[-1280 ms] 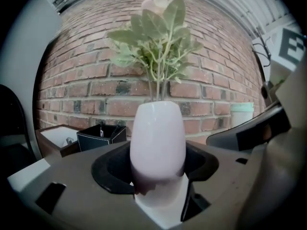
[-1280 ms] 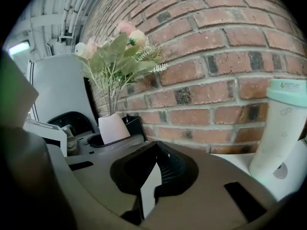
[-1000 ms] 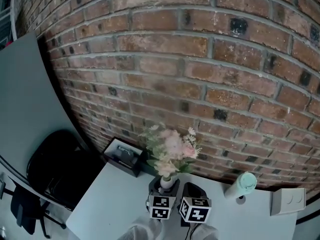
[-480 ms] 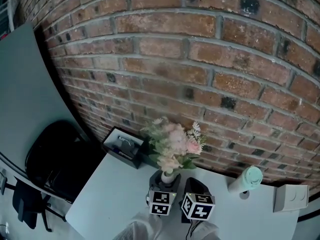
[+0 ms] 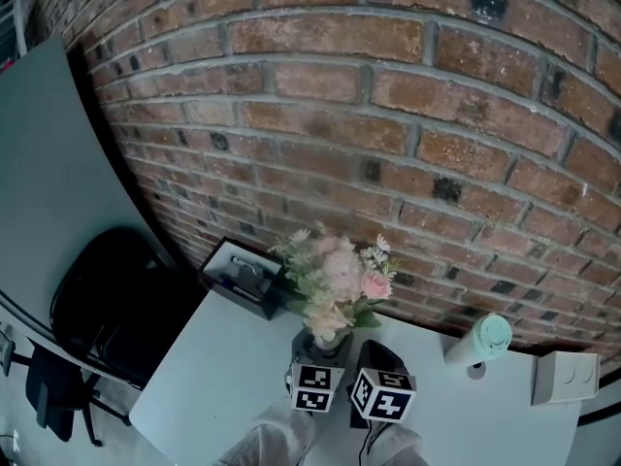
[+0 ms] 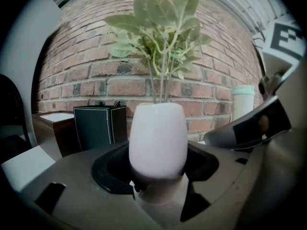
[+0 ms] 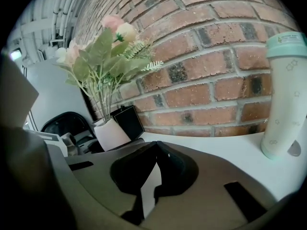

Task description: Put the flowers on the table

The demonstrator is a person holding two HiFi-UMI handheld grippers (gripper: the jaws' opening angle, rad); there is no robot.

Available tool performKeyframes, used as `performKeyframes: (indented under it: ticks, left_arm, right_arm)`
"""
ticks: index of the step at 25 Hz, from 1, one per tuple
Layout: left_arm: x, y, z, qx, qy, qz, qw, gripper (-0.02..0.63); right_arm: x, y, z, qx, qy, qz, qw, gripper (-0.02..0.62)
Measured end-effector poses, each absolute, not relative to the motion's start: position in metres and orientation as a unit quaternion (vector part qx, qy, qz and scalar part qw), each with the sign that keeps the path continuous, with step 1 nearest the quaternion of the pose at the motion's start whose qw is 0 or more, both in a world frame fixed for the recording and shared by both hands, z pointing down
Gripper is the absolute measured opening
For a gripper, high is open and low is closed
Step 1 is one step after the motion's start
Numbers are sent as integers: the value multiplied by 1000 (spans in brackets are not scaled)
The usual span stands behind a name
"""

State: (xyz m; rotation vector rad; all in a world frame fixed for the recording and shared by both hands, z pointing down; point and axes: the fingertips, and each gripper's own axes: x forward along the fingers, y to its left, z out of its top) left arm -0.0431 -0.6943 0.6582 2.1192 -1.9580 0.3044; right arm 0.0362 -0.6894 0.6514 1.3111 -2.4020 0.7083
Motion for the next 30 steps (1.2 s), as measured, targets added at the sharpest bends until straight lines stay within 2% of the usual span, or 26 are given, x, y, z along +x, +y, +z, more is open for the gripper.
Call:
performKeyframes:
  ticks: [17, 30]
  left_arm:
    - [-40, -684, 658, 731, -660, 78, 157, 285]
    - [-39, -657, 643, 721, -670, 83, 155, 291]
  right_arm:
    - [37, -679, 656, 463, -833, 253, 166, 23]
    - [48, -651, 643, 477, -823, 262, 162, 23]
